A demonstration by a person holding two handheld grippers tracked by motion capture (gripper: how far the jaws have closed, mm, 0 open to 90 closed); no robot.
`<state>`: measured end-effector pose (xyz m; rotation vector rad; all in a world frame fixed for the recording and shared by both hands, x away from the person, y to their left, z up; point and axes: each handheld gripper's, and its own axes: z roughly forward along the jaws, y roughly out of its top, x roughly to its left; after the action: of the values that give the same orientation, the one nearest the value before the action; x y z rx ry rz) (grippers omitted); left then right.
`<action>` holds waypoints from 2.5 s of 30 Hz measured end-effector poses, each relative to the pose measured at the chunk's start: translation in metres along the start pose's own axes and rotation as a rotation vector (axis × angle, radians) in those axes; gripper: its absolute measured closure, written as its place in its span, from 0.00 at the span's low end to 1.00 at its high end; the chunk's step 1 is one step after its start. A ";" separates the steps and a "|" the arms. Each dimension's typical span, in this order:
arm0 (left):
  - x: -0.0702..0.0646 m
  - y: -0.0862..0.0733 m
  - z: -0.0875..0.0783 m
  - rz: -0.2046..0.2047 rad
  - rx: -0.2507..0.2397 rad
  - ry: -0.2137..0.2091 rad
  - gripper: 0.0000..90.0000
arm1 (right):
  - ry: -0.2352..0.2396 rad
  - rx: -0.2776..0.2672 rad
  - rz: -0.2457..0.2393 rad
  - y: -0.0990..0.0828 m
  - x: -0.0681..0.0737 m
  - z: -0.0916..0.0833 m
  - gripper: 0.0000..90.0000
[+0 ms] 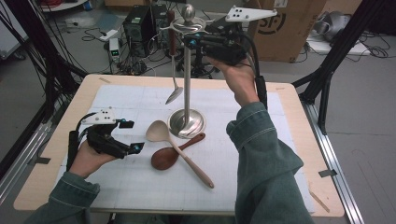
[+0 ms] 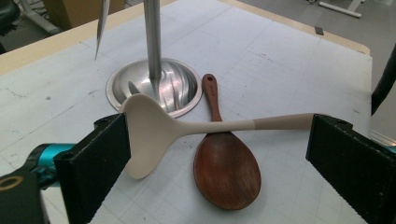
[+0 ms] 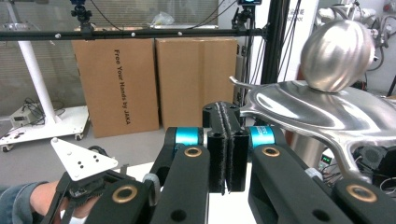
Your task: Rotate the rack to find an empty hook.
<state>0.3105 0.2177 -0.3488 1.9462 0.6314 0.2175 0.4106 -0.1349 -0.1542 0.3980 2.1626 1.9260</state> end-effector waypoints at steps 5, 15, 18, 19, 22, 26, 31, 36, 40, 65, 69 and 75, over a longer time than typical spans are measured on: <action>0.000 0.000 0.000 -0.004 -0.003 0.000 0.08 | -0.006 0.000 -0.004 0.001 0.002 0.007 0.99; 0.000 0.000 -0.001 0.002 -0.002 0.002 0.08 | -0.009 0.000 -0.007 0.003 0.005 0.013 0.99; 0.000 0.000 -0.001 -0.003 -0.006 0.003 0.08 | -0.008 0.001 -0.012 0.002 0.004 0.009 0.99; 0.000 0.000 -0.001 -0.004 -0.008 0.003 0.08 | -0.007 0.001 -0.014 0.001 0.004 0.007 0.99; 0.000 0.000 -0.002 -0.003 -0.009 0.004 0.08 | 0.012 -0.004 -0.017 -0.003 0.003 0.000 0.99; 0.000 0.000 -0.002 -0.003 -0.007 0.003 0.08 | 0.021 -0.018 -0.001 -0.010 -0.002 -0.015 0.99; 0.001 0.000 -0.002 0.002 -0.003 0.005 0.08 | -0.001 -0.031 0.018 -0.017 -0.010 -0.036 0.99; 0.001 0.000 -0.002 0.000 -0.001 0.003 0.08 | -0.045 -0.045 0.027 -0.016 -0.019 -0.050 0.99; 0.001 0.000 -0.001 0.002 0.007 0.002 0.08 | -0.060 -0.034 0.025 -0.015 -0.023 -0.050 0.99; 0.001 0.000 -0.002 0.002 0.000 0.001 0.08 | -0.020 0.006 -0.036 0.004 -0.003 -0.015 0.99; 0.001 0.000 -0.003 0.000 -0.006 0.002 0.08 | -0.010 0.011 -0.038 0.005 0.000 -0.006 0.99; 0.001 0.000 -0.004 0.001 -0.007 0.003 0.08 | 0.002 0.019 -0.041 0.004 0.003 0.005 0.99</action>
<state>0.3101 0.2211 -0.3472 1.9403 0.6303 0.2227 0.4100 -0.1290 -0.1504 0.3527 2.1752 1.8864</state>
